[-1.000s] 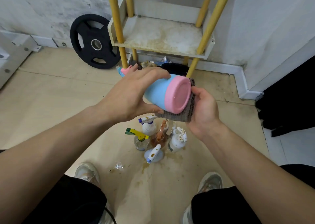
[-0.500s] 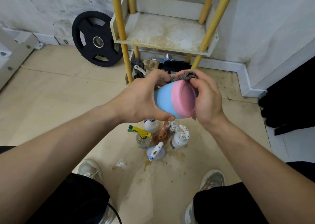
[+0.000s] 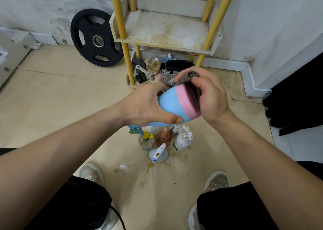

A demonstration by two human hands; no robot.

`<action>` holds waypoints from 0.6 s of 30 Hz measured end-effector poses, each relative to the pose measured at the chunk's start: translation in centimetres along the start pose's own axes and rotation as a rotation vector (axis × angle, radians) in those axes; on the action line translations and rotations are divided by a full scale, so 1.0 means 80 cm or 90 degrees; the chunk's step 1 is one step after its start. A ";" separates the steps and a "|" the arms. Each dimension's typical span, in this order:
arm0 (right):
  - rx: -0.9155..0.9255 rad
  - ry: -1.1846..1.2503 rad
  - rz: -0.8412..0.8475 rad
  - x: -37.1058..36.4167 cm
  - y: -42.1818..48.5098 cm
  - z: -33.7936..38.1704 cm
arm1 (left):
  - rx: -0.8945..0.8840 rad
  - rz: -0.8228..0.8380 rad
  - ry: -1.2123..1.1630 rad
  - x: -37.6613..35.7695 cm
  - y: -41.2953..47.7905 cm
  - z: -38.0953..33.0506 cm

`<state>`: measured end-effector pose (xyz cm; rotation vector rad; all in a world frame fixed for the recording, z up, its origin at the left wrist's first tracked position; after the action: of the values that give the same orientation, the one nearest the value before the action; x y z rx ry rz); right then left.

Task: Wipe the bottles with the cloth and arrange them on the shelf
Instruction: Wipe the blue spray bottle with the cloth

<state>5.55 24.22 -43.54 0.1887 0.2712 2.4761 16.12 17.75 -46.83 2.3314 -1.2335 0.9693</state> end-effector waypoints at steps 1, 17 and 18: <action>0.033 -0.040 0.038 -0.006 -0.002 0.006 | 0.018 0.005 0.002 -0.003 0.000 0.003; 0.079 -0.088 0.132 -0.014 -0.017 0.016 | 0.086 0.058 -0.240 -0.002 0.000 0.002; 0.079 -0.088 0.140 -0.016 -0.018 0.017 | 0.077 0.059 -0.238 -0.004 -0.002 0.000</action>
<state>7.68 24.76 -42.62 0.4631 0.3617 2.6485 16.11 17.99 -47.08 2.6578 -1.4670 0.6684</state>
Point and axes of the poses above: each hand's wrist, its own y-axis towards the middle knuckle, its own x-axis out of the back of the hand, z = x × y, the point moved 10 cm from there along y, towards the middle knuckle, and after that the axes turned 10 degrees about -z, right-handed, at the moved point
